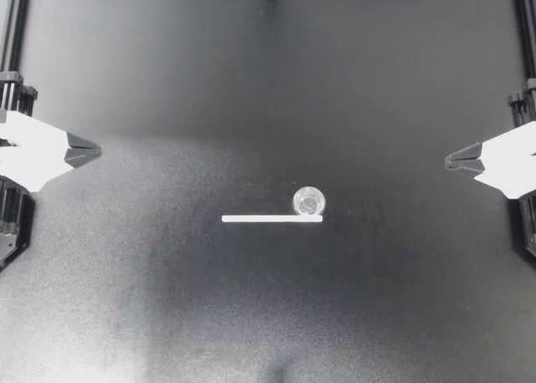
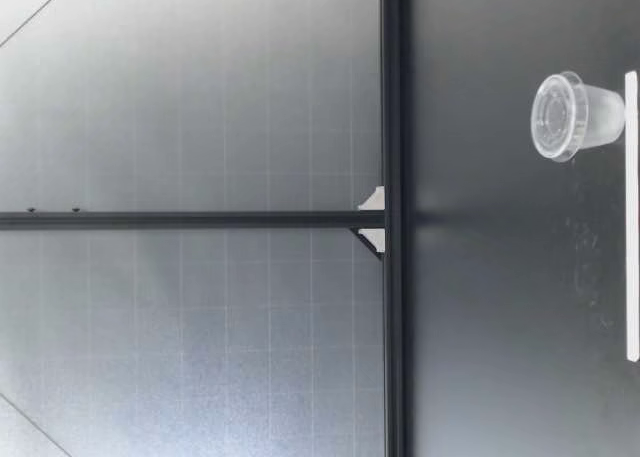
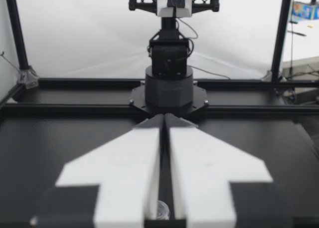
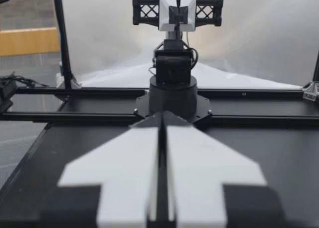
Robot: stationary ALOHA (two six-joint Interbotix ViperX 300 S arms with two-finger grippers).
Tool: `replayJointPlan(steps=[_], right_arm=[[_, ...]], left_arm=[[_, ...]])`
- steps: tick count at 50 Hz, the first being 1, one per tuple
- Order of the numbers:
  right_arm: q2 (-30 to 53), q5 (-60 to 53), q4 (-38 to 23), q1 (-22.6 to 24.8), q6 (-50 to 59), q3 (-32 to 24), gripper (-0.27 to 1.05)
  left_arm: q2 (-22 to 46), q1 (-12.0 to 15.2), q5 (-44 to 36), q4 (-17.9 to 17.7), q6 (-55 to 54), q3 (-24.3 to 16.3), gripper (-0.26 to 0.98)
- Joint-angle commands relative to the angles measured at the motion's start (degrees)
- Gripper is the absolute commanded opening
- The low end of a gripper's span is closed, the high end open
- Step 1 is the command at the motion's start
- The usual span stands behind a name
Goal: Pick up the plastic cup and open its lid.
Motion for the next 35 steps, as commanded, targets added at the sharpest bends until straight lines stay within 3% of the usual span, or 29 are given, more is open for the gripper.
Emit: replayJointPlan(steps=[1, 10, 15, 26, 35], right_arm=[[0.2, -0.4, -0.1, 0.0, 0.1, -0.3, -0.19], [0.4, -1.6, -0.1, 0.0, 0.1, 1.1, -0.19], [1.5, -2.3, -0.1, 0.0, 0.0, 1.9, -0.19], [8.2, -2.8, 0.0, -0.5, 0.2, 2.5, -0.19], [15.7, -2.8, 0.4, -1.0, 0.2, 1.1, -0.19]], left_arm=[[1.0, -0.5, -0.4, 0.0, 0.6, 0.2, -0.13], [2.7, -0.4, -0.5, 0.0, 0.8, 1.5, -0.14], [7.2, -0.4, -1.0, 0.0, 0.9, 2.4, -0.14], [24.4, 0.0, -4.2, 0.0, 0.8, 1.0, -0.14], [38.0, 1.1, -4.7, 0.0, 0.8, -5.0, -0.14]])
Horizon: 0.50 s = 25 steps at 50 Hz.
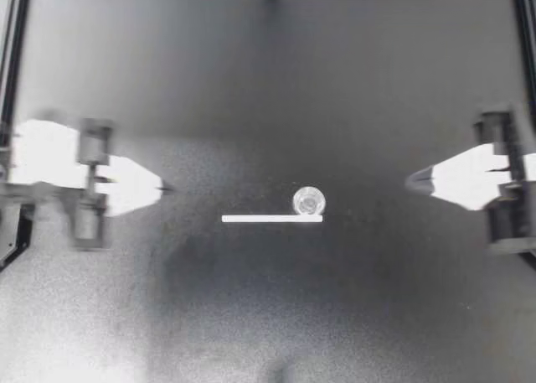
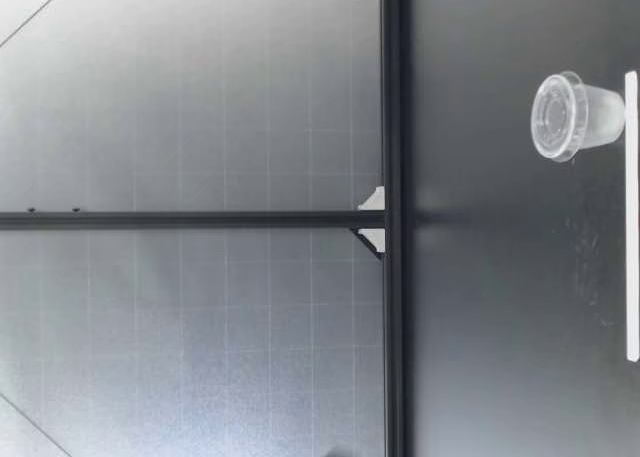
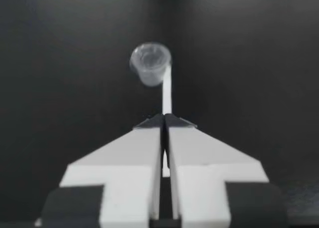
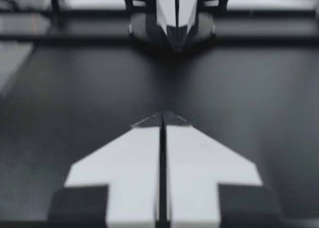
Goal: Pick up the plastic cup and open its lid.
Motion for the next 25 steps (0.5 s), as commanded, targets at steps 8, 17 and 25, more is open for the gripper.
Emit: replayJointPlan(steps=[8, 17, 25], right_arm=[[8.4, -0.4, 0.4, -1.0, 0.2, -3.7, -0.19], [14.3, -0.4, 0.4, -1.0, 0.2, -5.9, -0.19], [18.7, -0.2, 0.4, -1.0, 0.2, -7.6, -0.19]], left_arm=[[13.5, 1.7, -0.6, 0.0, 0.0, -9.6, -0.14], [21.4, 1.8, -0.5, 0.0, 0.0, -14.1, -0.14], [24.8, 1.8, -0.7, 0.0, -0.1, -16.3, -0.14]])
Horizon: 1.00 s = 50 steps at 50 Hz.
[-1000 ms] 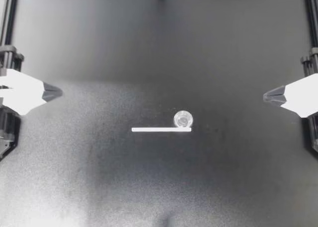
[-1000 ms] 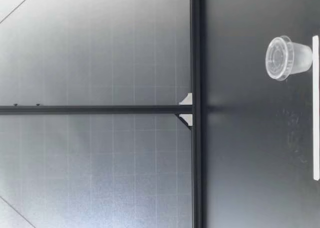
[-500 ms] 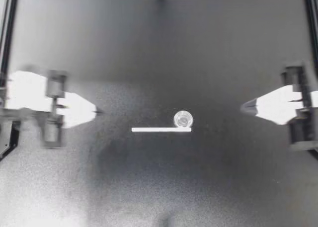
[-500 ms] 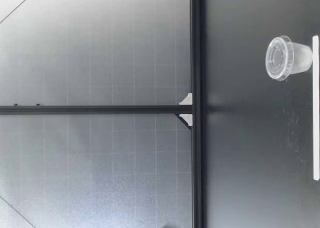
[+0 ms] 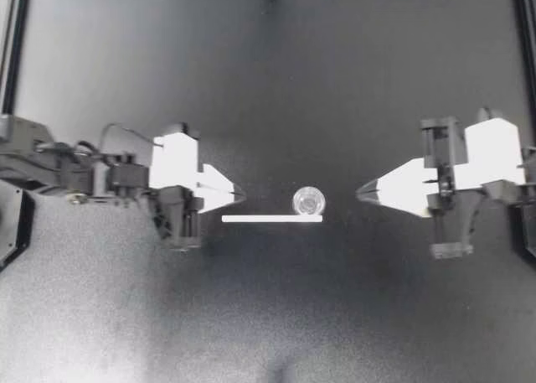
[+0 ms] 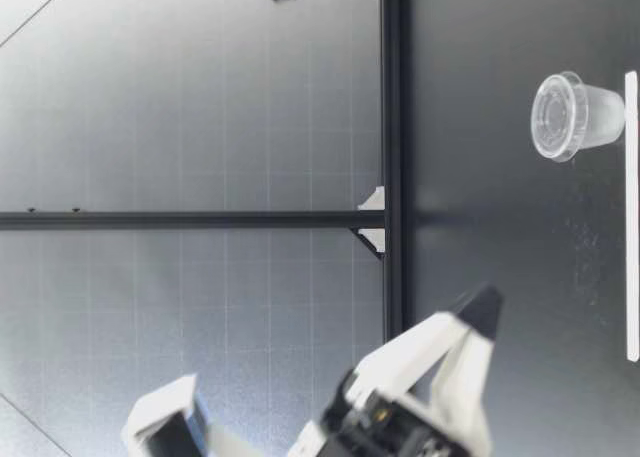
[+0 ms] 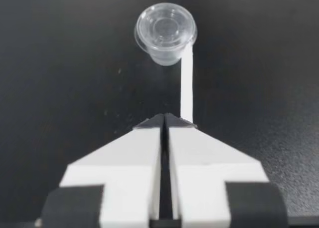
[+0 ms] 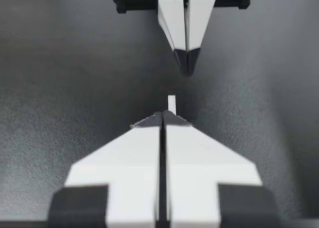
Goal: Pick up the plastic cup and open its lid.
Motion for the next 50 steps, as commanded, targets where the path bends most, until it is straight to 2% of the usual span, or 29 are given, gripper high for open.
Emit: replayJointPlan(steps=[1, 8, 14, 20, 24, 27, 50], right_arm=[[2.3, -0.2, 0.1, -0.4, 0.1, -2.2, -0.19], [6.7, 0.4, 0.1, -0.7, 0.1, -4.1, -0.19], [10.1, 1.9, 0.1, -0.9, 0.1, -6.0, -0.19], [12.5, 2.8, 0.1, -1.1, 0.0, -7.5, -0.19], [14.0, 2.9, 0.1, -1.6, 0.0, -8.2, -0.19], [14.7, 2.9, 0.1, -1.8, 0.0, -8.5, -0.19], [19.5, 5.8, 0.1, -3.4, 0.0, -10.4, -0.19]], left_arm=[[0.4, 0.3, -0.7, 0.0, 0.0, -2.3, -0.14], [2.0, 0.3, -1.1, 0.0, 0.2, -3.6, -0.13], [2.6, 0.3, -2.1, 0.2, 0.2, -3.9, -0.04], [3.1, 0.3, -2.3, 0.2, -0.2, -4.2, 0.22], [3.9, 0.2, -2.3, 0.1, -0.8, -4.9, 0.49], [4.7, -0.1, -2.5, 0.1, -0.9, -5.6, 0.59], [14.4, -0.6, -8.3, 0.1, -0.2, -11.3, 0.59]])
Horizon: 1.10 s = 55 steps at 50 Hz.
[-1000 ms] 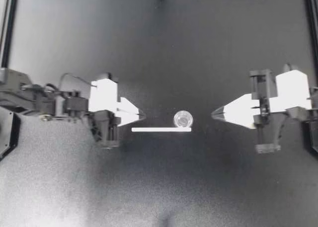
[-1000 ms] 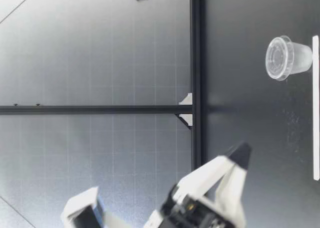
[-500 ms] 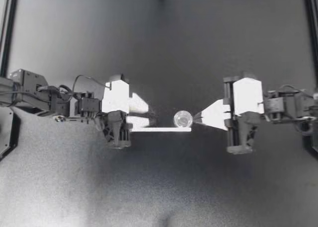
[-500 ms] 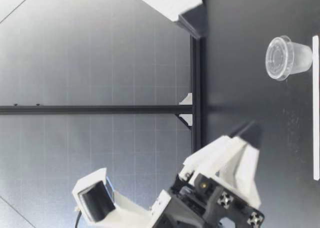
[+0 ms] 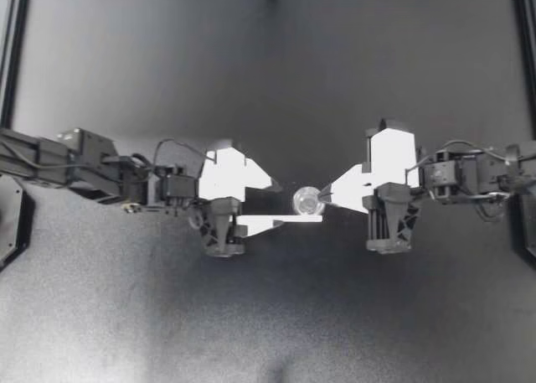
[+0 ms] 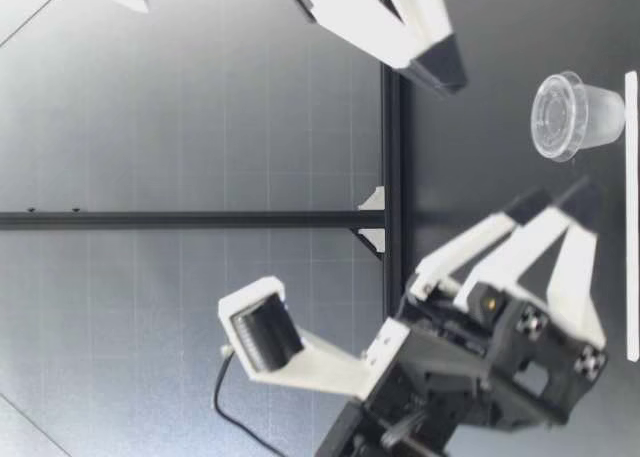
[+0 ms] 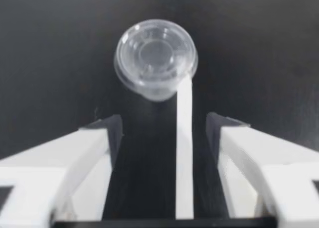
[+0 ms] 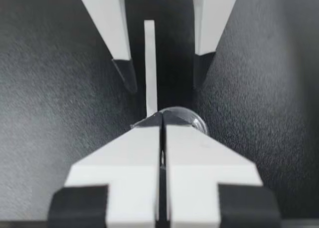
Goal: Pick up the plastic cup and open its lid.
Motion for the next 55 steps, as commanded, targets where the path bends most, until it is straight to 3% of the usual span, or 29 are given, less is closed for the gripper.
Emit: replayJointPlan(steps=[1, 29, 55], right_arm=[[0.3, 0.2, 0.1, -0.7, 0.0, -1.3, -0.19], [3.9, 0.4, 0.1, -1.4, -0.4, -2.3, -0.19], [7.4, 1.4, 0.1, -1.9, -0.1, -2.5, -0.19]], left_arm=[[0.1, 0.2, -1.4, 0.0, 0.0, -1.8, 0.59], [4.6, 1.2, -1.7, -0.2, 0.3, -6.0, 0.58], [5.4, 1.1, -1.3, 0.2, -0.4, -6.5, 0.58]])
